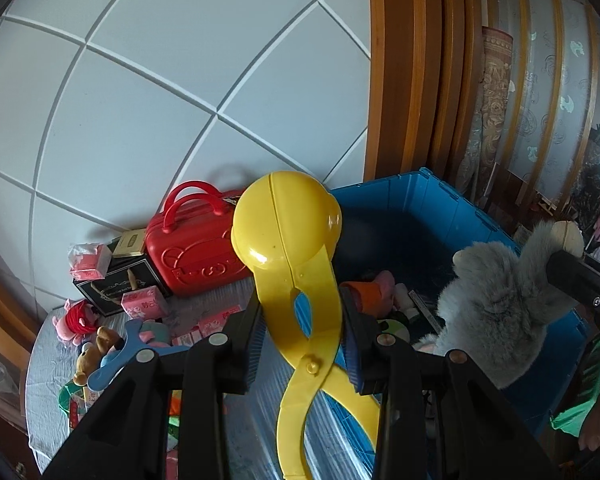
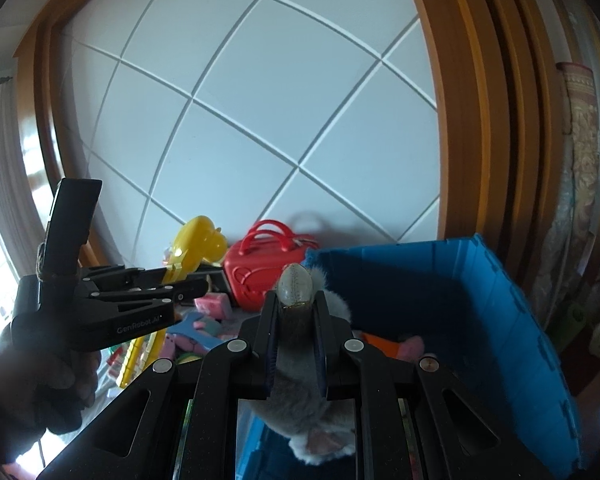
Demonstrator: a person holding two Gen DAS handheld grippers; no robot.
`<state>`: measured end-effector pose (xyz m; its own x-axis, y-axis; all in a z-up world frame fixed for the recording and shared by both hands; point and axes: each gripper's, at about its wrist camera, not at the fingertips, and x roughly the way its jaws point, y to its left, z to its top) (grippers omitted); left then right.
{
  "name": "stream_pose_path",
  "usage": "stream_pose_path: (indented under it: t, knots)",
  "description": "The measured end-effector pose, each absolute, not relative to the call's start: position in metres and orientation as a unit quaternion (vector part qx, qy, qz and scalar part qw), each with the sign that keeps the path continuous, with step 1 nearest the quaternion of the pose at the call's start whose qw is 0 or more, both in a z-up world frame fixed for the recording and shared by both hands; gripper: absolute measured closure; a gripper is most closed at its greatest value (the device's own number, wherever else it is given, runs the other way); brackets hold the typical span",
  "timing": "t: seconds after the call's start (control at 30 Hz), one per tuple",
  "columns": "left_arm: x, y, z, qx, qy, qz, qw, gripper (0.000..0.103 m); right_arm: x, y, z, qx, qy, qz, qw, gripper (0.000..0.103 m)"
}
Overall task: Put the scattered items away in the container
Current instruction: 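Open both tools to drop the yellow clip toy and grey plush into the crate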
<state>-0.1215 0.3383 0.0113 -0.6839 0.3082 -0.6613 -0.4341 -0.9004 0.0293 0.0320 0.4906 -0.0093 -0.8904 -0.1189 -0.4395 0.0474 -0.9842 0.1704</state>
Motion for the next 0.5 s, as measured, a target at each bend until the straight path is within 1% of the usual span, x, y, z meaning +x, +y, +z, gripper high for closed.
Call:
stream_pose_path:
  t: [0.5]
  knots:
    - [-0.139, 0.421, -0.004, -0.355, 0.118, 0.891, 0.256, 0.07, 0.044, 0.549, -0.014, 0.237, -0.105, -0.966, -0.027, 0.088]
